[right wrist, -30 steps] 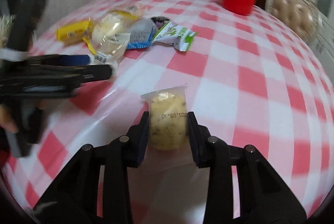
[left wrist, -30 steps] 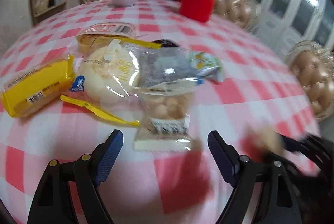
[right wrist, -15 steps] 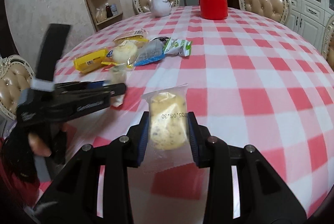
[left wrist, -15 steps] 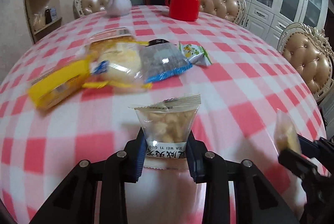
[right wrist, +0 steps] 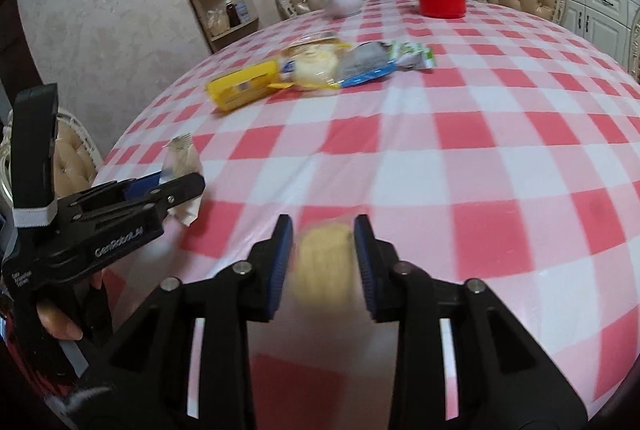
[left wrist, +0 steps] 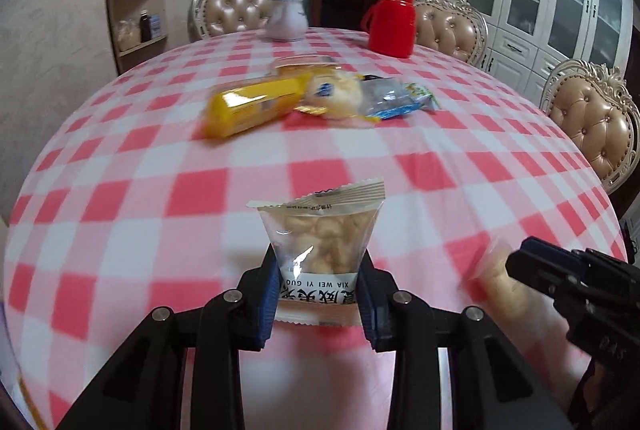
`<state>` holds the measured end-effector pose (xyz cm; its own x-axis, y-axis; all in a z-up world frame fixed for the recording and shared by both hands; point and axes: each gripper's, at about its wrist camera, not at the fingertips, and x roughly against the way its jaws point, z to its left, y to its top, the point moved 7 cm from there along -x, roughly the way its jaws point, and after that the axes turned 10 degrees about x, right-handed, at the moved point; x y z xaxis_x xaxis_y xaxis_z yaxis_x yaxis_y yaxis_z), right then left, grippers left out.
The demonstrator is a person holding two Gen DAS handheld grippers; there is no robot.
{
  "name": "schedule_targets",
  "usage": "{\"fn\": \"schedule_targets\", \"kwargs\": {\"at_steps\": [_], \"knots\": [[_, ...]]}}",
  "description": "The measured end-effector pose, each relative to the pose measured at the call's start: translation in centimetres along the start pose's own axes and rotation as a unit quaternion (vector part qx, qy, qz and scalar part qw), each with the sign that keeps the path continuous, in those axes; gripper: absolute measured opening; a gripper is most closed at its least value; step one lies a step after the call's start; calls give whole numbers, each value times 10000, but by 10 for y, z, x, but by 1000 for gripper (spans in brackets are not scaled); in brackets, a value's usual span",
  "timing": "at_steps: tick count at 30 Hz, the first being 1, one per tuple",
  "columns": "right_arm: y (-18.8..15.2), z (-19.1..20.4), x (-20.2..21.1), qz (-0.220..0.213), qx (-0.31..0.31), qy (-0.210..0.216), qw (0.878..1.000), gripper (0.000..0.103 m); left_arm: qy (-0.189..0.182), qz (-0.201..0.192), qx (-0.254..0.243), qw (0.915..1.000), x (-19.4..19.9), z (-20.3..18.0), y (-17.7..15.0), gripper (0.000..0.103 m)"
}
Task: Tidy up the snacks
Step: 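Carry both packets to the white box and open both tools to drop them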
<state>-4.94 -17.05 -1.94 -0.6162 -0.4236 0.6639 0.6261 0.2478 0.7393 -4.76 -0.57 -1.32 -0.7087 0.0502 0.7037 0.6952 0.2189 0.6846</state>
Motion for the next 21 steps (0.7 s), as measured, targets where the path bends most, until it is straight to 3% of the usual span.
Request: {"fn": "schedule_targets", "kwargs": {"at_steps": [4,8,9,11,12,17,21], "knots": [[0,25,-5,77,238,-89,9996,30,87,-24,182,9998,14,33,-9,36],[-2,17,3,164,407,-196,9988,33,-11,103,469,9988,22,61,-15,36],[-3,11,7,166,389,-273,9987,37,-72,116,534,9985,25,66,-16,36],[-11,-8,19,241,331,-563,9976,77,-126,79,593,9981,30,73,-17,37],[-14,-13,22,255,292,-652,9971,83,-127,64,588,9982,30,74,-18,37],[-36,-22,13,728,107,-814,9940,84,-169,170,550,9982,21,76,-26,37],[-25,1,1,645,414,-662,9949,84,-136,72,472,9988,26,75,-26,36]]}}
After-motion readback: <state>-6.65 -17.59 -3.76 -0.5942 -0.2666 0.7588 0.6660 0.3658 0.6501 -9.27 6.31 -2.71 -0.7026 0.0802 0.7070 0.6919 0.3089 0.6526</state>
